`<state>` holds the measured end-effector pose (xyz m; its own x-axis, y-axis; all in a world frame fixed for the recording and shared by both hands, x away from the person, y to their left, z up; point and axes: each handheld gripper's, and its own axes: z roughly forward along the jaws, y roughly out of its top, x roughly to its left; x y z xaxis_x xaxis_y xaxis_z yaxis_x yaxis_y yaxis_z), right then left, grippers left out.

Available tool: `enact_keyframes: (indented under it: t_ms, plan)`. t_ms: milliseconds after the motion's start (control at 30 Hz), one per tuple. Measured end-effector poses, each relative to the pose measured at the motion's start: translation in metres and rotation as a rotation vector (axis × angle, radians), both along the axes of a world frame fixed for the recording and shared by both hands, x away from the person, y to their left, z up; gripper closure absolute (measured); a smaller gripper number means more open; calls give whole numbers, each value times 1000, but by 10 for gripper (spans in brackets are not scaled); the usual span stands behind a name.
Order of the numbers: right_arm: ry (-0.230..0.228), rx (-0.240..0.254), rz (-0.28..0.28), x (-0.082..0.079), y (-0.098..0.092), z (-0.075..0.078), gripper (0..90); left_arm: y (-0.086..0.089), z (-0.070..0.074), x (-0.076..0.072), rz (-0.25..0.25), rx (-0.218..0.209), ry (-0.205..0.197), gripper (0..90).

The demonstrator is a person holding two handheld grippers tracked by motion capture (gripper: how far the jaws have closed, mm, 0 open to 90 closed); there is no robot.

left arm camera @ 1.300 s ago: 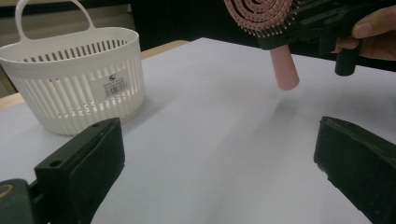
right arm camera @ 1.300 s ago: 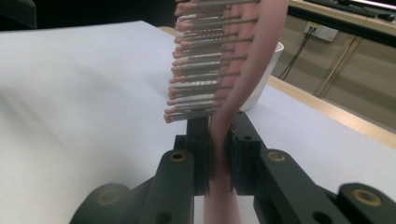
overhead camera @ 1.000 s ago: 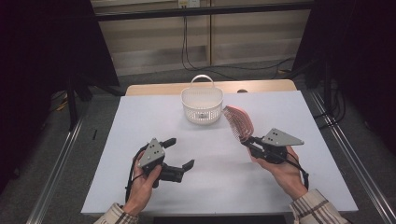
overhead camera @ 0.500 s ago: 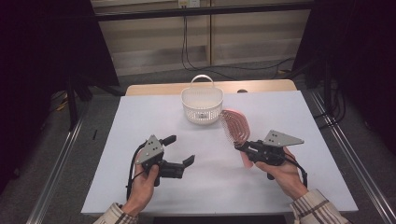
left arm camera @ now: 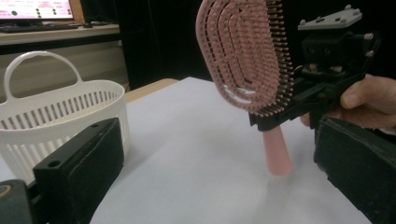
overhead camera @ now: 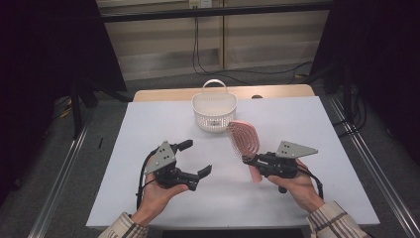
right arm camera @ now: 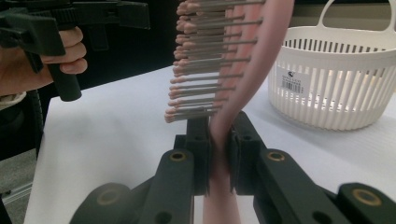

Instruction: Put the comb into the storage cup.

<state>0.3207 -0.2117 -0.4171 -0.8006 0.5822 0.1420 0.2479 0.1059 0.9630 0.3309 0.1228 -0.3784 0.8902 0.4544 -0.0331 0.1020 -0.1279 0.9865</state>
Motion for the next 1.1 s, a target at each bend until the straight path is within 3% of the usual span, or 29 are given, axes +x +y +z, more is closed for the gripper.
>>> enact_keyframes:
  t_ms: [233, 633, 767, 800, 1100]
  plan:
    - [-9, 21, 29, 1, 2, 1, 812, -9, 7, 4, -12, -24, -8, 17]
    - [-33, 64, 95, 0, 10, 5, 812, -32, 21, 13, -86, -48, -34, 23]
    - [-42, 69, 98, 1, 13, 4, 812, -40, 23, 20, -109, -39, -26, 31]
    - [-41, 70, 99, 1, 14, 3, 812, -41, 25, 22, -94, -39, -29, 33]
    - [-46, 77, 127, 1, 20, 1, 812, -52, 31, 28, -121, 11, -64, 21]
